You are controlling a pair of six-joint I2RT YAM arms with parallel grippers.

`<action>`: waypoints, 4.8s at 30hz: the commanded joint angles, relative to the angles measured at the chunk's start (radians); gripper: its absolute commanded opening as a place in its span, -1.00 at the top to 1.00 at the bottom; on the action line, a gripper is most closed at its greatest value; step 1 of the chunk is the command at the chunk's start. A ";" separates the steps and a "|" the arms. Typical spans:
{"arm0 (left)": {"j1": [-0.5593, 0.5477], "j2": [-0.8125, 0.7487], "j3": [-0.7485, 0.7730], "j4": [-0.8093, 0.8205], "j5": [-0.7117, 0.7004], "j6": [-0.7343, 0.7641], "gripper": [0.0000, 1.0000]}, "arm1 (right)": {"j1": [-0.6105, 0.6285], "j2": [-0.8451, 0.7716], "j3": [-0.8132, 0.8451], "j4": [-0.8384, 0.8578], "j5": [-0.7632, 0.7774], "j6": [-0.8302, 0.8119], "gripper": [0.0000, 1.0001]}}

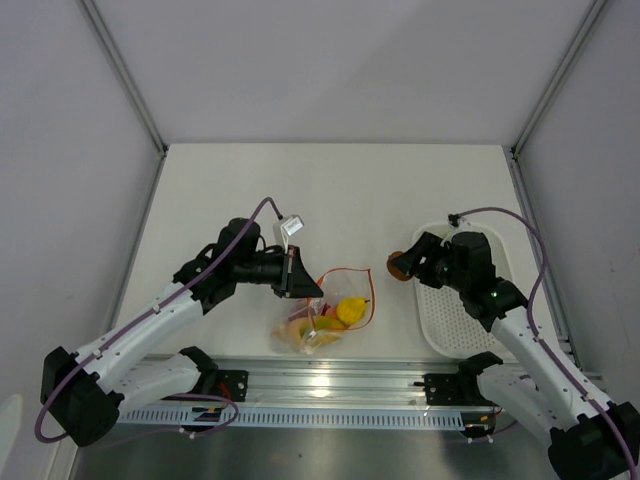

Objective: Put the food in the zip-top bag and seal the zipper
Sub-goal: Pick up the fake fruit from the bin, then place the fake fruit in the zipper food storage bag, then pick up the fake fruit from the bin.

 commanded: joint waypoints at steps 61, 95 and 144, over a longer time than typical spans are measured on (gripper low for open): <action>0.009 0.000 0.013 0.050 0.033 -0.040 0.99 | 0.354 0.035 0.177 -0.176 0.956 0.086 -0.99; 0.009 0.008 -0.010 0.052 0.033 -0.034 0.99 | -0.298 0.467 0.081 0.282 0.504 0.054 -0.99; 0.009 -0.005 -0.016 0.064 0.042 -0.062 0.99 | -0.309 0.080 -0.028 0.192 0.101 -0.104 0.87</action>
